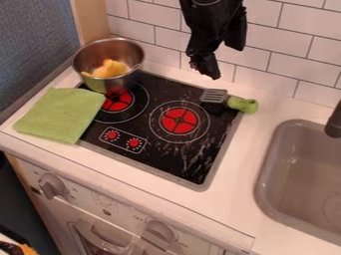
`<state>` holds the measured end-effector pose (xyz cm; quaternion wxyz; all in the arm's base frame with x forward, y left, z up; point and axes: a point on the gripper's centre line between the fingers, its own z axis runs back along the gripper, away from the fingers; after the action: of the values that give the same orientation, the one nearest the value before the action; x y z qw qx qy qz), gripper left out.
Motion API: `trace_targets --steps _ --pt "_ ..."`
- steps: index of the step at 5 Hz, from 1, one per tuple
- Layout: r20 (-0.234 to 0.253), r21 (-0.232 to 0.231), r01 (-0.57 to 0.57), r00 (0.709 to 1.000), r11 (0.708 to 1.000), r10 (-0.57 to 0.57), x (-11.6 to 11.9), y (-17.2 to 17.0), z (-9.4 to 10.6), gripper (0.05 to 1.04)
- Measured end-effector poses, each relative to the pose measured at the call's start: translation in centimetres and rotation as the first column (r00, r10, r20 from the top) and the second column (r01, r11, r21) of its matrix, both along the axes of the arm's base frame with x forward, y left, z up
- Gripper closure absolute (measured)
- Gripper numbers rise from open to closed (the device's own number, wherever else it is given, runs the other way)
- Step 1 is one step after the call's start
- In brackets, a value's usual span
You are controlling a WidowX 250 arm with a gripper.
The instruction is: Move yellow plush to the bottom of right burner
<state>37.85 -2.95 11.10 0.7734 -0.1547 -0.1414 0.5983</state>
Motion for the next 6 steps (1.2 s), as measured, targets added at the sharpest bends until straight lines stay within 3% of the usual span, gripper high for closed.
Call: trace_targets --steps 1,2,4,5,6 --pt "-0.034 -0.005 0.000 0.999 1.000 0.000 -0.2 0.0 -1.0 0.085" --pt "-0.070 -0.023 -0.056 0.996 0.998 0.054 -0.5 2.2 -0.8 0.085" --pt "-0.048 -0.024 -0.154 0.987 0.988 0.153 -0.3 6.9 0.5 0.085" --pt "0.001 -0.010 -0.253 0.967 0.967 0.253 0.3 11.1 2.0 0.085" --pt "0.005 -0.004 -0.303 0.953 0.953 0.303 1.1 14.5 1.9 0.085"
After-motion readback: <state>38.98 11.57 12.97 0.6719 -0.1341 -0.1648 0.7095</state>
